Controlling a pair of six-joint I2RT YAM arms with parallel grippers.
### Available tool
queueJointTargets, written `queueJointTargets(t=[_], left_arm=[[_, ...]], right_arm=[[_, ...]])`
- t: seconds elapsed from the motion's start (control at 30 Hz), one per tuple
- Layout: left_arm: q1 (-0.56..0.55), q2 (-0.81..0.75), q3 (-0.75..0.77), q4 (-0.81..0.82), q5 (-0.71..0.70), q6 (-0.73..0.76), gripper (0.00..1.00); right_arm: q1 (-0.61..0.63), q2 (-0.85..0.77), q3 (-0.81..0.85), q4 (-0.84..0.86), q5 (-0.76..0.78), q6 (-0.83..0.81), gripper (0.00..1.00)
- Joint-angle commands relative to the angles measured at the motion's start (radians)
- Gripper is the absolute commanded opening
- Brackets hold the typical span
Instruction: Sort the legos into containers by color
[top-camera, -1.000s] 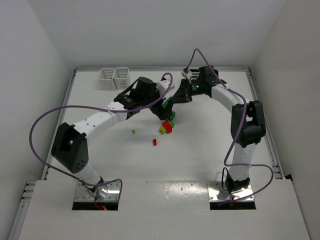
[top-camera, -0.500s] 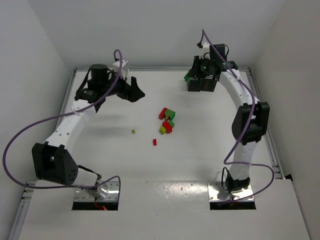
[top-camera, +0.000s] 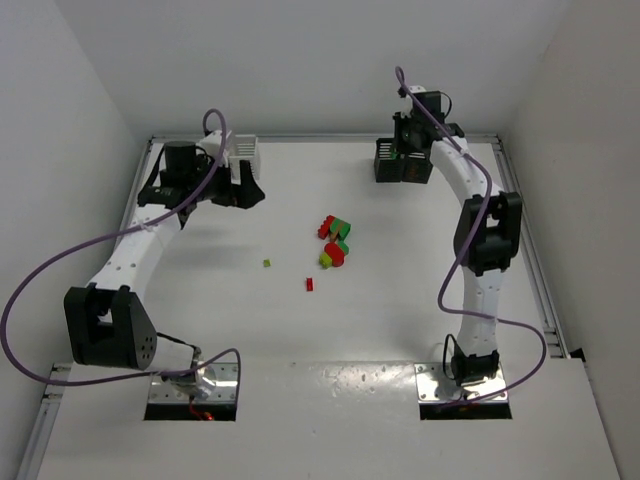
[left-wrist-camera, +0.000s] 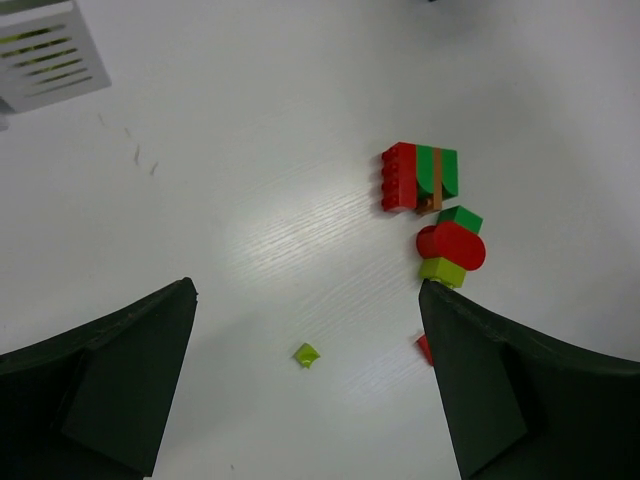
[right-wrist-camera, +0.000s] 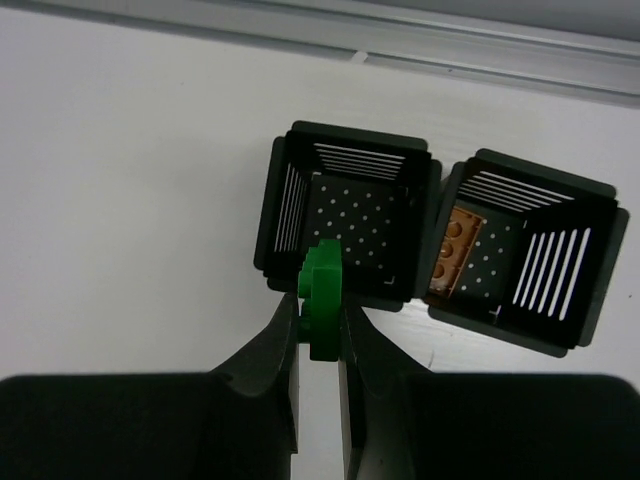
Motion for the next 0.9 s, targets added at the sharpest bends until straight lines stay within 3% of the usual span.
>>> queueJointTargets(t=[0.0, 0.4, 0.43, 0.63, 0.77, 0.87], left_arm=[[0.018, -0.051, -0.028, 0.022, -0.022, -0.01, 1.0], [0.047, -0.071, -0.089, 0.056, -0.031, -0.01, 1.0], [0.047, -0.071, -0.089, 0.056, -0.031, -0.01, 1.0], [0.047, -0.051, -0.089, 0.035, -0.069, 0.024, 1.0], [0.047, -0.025, -0.08, -0.022, -0.083, 0.094, 0.98], [0.047, -0.003, -0.08, -0.085, -0.068, 0.204, 0.85]], right_arm=[[-0.013, -0.007, 0.034, 0.073, 0.059, 0.0, 0.0], [-0.013, 0.037, 0.08, 0.104, 0.045, 0.038, 0.01], [-0.013, 0.037, 0.08, 0.104, 0.033, 0.038, 0.03], [-0.013, 0.056, 0.1, 0.104, 0.022, 0.038, 0.46], [-0.013, 0.056, 0.1, 0.104, 0.022, 0.038, 0.52], [-0.013, 0.022, 0.1, 0.095, 0.01, 0.038, 0.52]])
